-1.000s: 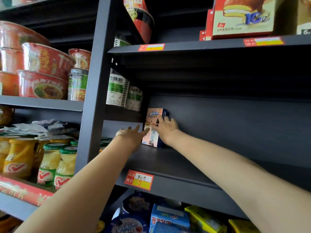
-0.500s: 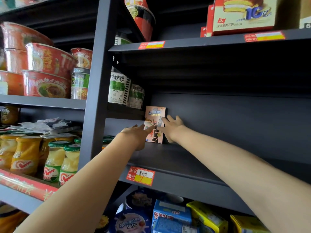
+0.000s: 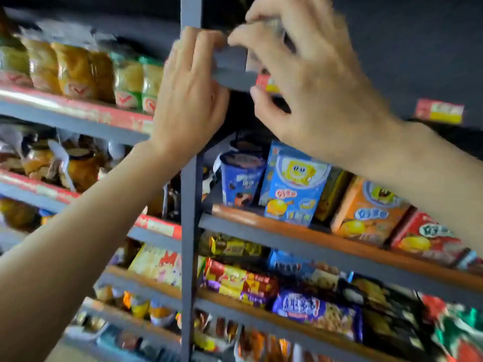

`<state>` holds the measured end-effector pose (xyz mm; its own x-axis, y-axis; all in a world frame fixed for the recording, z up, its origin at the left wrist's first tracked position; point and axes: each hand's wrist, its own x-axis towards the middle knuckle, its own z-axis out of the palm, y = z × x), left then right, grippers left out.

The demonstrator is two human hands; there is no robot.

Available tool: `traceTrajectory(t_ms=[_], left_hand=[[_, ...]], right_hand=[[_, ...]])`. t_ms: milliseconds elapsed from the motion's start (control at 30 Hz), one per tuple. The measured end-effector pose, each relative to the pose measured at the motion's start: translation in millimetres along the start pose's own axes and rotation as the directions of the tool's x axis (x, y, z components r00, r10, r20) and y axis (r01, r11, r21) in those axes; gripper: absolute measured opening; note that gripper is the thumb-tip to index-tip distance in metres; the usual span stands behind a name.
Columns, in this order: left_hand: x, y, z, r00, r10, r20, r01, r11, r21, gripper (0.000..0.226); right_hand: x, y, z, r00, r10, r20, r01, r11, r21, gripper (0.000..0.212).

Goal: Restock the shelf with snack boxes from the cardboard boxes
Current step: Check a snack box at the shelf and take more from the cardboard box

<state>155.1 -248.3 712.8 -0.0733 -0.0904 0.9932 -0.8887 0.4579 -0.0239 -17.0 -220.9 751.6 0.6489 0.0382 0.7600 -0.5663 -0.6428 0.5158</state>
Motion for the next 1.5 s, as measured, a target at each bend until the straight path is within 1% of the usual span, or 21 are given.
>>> traceTrajectory(t_ms=[100, 167, 200, 267, 300, 400, 433, 500, 600, 633, 700, 767, 833, 867, 967, 1100, 1167, 1267, 1333, 1433, 1500], left_hand=[[-116.3, -0.1, -35.1, 0.983, -0.083, 0.166, 0.083, 0.997, 0.002, 0.031], [-218.5, 5.8, -57.3, 0.879, -0.198, 0.434, 0.191, 0.980, 0.060, 0.029], [-269.0, 9.7, -67.6, 0.783, -0.262, 0.564, 0.247, 0.963, 0.103, 0.030], [-364.3, 22.2, -91.3, 0.546, -0.372, 0.750, 0.320, 0.921, 0.223, 0.038], [-408.3, 28.9, -101.6, 0.428, -0.416, 0.802, 0.338, 0.897, 0.285, 0.044], [-525.9, 57.7, -127.6, 0.079, -0.490, 0.868, 0.318, 0.838, 0.444, 0.046], [-562.0, 67.5, -132.5, 0.014, -0.490, 0.871, 0.309, 0.831, 0.463, 0.044], [-632.2, 87.5, -134.6, -0.111, -0.469, 0.876, 0.273, 0.833, 0.481, 0.042], [-724.6, 114.3, -123.5, -0.185, -0.418, 0.889, 0.255, 0.853, 0.454, 0.048], [-748.9, 123.1, -118.2, -0.252, -0.408, 0.878, 0.256, 0.846, 0.467, 0.055], [-789.4, 136.2, -107.8, -0.365, -0.405, 0.838, 0.237, 0.830, 0.505, 0.058], [-815.9, 142.4, -96.6, -0.424, -0.428, 0.798, 0.284, 0.774, 0.566, 0.056], [-832.6, 144.7, -89.4, -0.463, -0.460, 0.758, 0.400, 0.655, 0.641, 0.054], [-839.3, 145.0, -87.2, -0.486, -0.469, 0.737, 0.447, 0.591, 0.671, 0.054], [-856.0, 145.4, -88.7, -0.533, -0.483, 0.694, 0.489, 0.494, 0.719, 0.052], [-868.0, 155.6, -91.0, -0.540, -0.463, 0.703, 0.518, 0.476, 0.711, 0.046], [-868.0, 157.5, -88.1, -0.553, -0.482, 0.679, 0.565, 0.382, 0.732, 0.047], [-847.7, 152.9, -75.0, -0.656, -0.503, 0.563, 0.640, 0.025, 0.768, 0.057], [-814.1, 153.3, -63.6, -0.699, -0.425, 0.575, 0.690, -0.190, 0.698, 0.056], [-732.1, 141.3, -42.9, -0.641, -0.372, 0.672, 0.766, -0.371, 0.526, 0.044], [-662.7, 121.0, -33.8, -0.595, -0.350, 0.724, 0.794, -0.397, 0.461, 0.033]], right_hand=[[-60.4, -93.9, 18.0, 0.997, 0.007, 0.071, -0.027, 0.956, 0.292, 0.034], [-122.2, -163.9, 48.6, 0.960, 0.007, 0.278, -0.138, 0.882, 0.451, 0.035], [-158.7, -198.6, 65.8, 0.915, 0.005, 0.402, -0.219, 0.846, 0.487, 0.037], [-236.0, -262.2, 98.1, 0.766, -0.051, 0.641, -0.373, 0.777, 0.507, 0.042], [-273.6, -289.9, 111.9, 0.658, -0.105, 0.746, -0.437, 0.753, 0.491, 0.045], [-386.9, -357.0, 139.5, 0.170, -0.292, 0.941, -0.550, 0.765, 0.337, 0.053], [-423.3, -376.2, 147.7, 0.040, -0.335, 0.941, -0.560, 0.772, 0.299, 0.053], [-495.9, -416.1, 167.5, -0.078, -0.358, 0.931, -0.590, 0.769, 0.246, 0.053], [-595.2, -474.0, 204.0, -0.268, -0.337, 0.902, -0.634, 0.767, 0.098, 0.050], [-622.8, -489.8, 216.3, -0.330, -0.290, 0.898, -0.655, 0.756, 0.003, 0.051], [-664.1, -514.2, 238.5, -0.457, -0.163, 0.875, -0.707, 0.663, -0.245, 0.057], [-696.8, -532.2, 259.0, -0.537, -0.077, 0.840, -0.771, 0.449, -0.452, 0.070], [-721.2, -545.9, 273.4, -0.570, -0.049, 0.820, -0.795, 0.286, -0.535, 0.082], [-730.9, -551.0, 278.7, -0.567, -0.036, 0.823, -0.799, 0.263, -0.540, 0.085], [-744.6, -562.7, 286.5, -0.568, -0.029, 0.823, -0.791, 0.295, -0.536, 0.096], [-753.1, -569.1, 286.0, -0.616, -0.017, 0.788, -0.758, 0.284, -0.587, 0.109], [-746.3, -568.9, 278.2, -0.616, -0.004, 0.788, -0.754, 0.291, -0.589, 0.114], [-710.7, -550.9, 260.8, -0.550, 0.043, 0.834, -0.783, 0.321, -0.533, 0.119], [-662.7, -522.9, 244.0, -0.465, 0.084, 0.882, -0.847, 0.247, -0.470, 0.118], [-578.7, -457.9, 223.4, -0.328, 0.094, 0.940, -0.933, 0.120, -0.338, 0.119], [-519.6, -397.4, 208.1, -0.289, 0.052, 0.956, -0.951, 0.102, -0.293, 0.117]])
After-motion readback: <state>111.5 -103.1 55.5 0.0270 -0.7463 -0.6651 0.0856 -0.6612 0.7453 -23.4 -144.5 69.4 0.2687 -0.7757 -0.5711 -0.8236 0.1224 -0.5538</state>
